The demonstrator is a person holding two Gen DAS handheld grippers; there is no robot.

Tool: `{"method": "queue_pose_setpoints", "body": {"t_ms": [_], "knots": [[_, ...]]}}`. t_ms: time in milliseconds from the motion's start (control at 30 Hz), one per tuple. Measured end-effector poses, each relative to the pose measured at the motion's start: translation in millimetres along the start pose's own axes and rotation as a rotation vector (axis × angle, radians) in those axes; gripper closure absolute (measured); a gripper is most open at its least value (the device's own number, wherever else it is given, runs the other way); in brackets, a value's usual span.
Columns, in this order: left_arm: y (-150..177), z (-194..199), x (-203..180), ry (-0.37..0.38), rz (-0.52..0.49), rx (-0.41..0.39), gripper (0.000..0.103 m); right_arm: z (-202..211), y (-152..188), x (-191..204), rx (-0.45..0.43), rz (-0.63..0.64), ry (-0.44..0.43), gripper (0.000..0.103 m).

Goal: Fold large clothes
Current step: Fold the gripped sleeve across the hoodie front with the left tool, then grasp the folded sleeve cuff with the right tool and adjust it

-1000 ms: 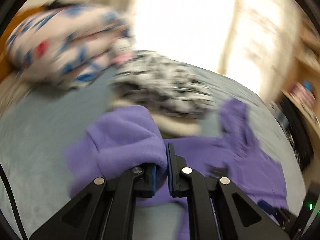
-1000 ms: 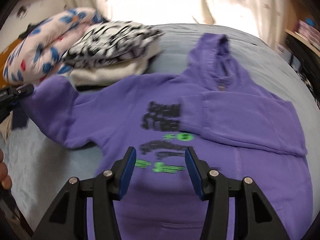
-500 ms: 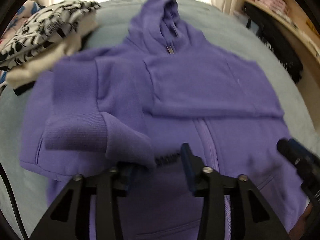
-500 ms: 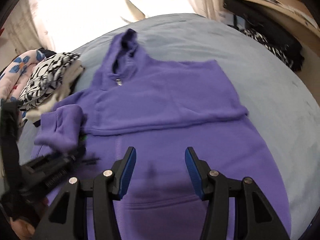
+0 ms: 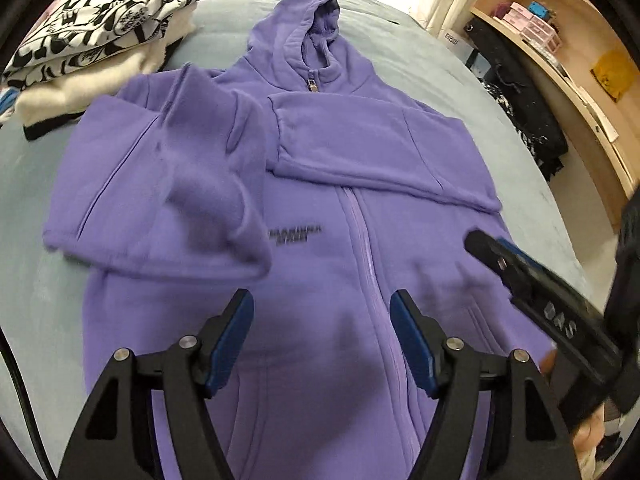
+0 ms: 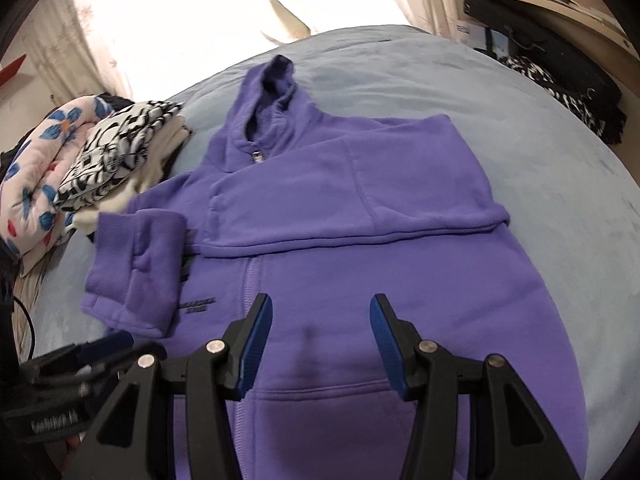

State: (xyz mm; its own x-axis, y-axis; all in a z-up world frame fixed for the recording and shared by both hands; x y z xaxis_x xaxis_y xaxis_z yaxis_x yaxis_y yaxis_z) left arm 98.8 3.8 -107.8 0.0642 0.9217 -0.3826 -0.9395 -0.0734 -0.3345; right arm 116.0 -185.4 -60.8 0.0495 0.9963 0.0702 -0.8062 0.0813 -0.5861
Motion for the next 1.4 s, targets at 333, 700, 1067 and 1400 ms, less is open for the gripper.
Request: {"method": "queue_pose_setpoints", "body": {"t_ms": [333, 700, 1067, 1400], "knots": [[18.9, 46.9, 62.5, 0.0, 0.126, -0.065, 0.034, 3.3, -1.0, 52.0, 0.02, 0.094, -0.08, 0.052], [14.0, 54.3, 122.7, -0.049, 0.216, -0.126, 0.034, -9.8, -18.2, 146.7, 0.035, 0.299, -0.129, 0.051], [15.8, 52.3, 163.1, -0.063, 0.298, -0.129, 0.034, -66.3, -36.2, 194.0, 0.082, 0.485, -0.011, 0.088], [16.6, 40.2, 147.1, -0.073, 0.255, -0.121, 0.034, -20.3, -114.7, 88.8, -0.095, 0.264, -0.026, 0.083]]}}
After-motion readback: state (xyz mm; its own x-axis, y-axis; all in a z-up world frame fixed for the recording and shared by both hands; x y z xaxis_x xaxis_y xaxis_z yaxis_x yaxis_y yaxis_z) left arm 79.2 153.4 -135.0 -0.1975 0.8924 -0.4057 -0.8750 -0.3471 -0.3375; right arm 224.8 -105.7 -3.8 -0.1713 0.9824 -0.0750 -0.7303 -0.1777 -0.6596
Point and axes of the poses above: each gripper's, at about its wrist camera, not at the fingertips, and z roughly against the way its jaws point, x to its left, y to its underside, the point moved 3 cm from there along -z, roughly the way its jaws point, and after that the axes turned 13 degrees about z, right-handed, at the moved point
